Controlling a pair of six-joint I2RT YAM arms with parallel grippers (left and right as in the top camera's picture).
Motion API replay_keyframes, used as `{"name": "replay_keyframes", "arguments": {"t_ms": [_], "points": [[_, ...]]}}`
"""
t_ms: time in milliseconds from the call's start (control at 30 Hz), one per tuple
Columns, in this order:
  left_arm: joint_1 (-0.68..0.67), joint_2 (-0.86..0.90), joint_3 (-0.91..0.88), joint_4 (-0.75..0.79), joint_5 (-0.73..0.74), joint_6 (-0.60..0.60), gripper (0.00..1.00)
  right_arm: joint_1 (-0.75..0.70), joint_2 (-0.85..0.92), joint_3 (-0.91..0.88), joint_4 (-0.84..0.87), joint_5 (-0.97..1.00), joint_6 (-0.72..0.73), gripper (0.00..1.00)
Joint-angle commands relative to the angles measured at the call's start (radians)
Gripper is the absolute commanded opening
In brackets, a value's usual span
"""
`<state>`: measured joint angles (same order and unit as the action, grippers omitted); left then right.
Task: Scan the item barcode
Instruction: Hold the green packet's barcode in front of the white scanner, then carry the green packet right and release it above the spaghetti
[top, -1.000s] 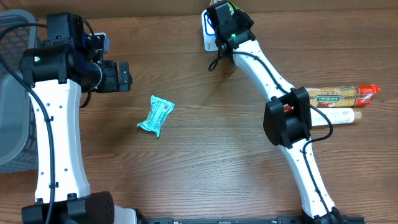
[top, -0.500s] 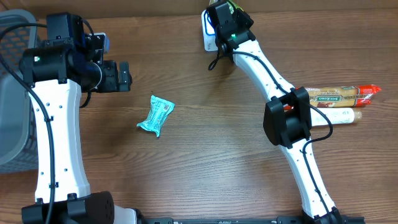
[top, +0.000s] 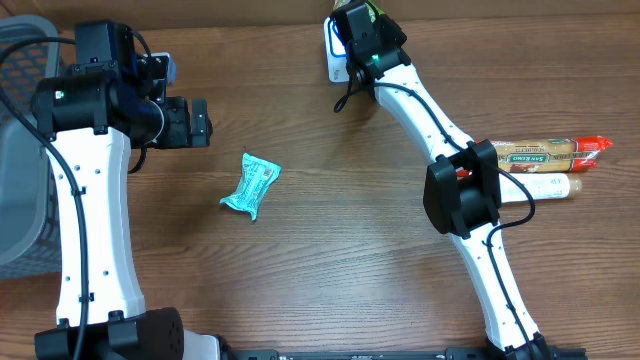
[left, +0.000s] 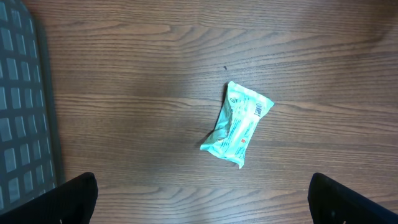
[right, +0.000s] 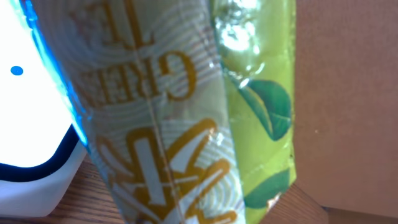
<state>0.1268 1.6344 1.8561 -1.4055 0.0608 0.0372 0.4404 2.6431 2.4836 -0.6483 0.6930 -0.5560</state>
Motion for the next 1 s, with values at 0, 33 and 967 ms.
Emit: {"name": "replay_keyframes", "arguments": {"t_ms": [0, 33, 967], "points": [[0.003, 0.002, -0.002, 0.000, 0.010, 0.023, 1.00, 0.004, -0.021, 0.007, 0.010, 0.008, 0.037, 0.04], [0.003, 0.002, -0.002, 0.000, 0.010, 0.023, 1.00, 0.004, -0.021, 0.007, 0.007, 0.009, 0.055, 0.04], [0.003, 0.002, -0.002, 0.000, 0.010, 0.023, 1.00, -0.418, -0.470, -0.127, -0.631, -0.765, 1.315, 0.04]]}}
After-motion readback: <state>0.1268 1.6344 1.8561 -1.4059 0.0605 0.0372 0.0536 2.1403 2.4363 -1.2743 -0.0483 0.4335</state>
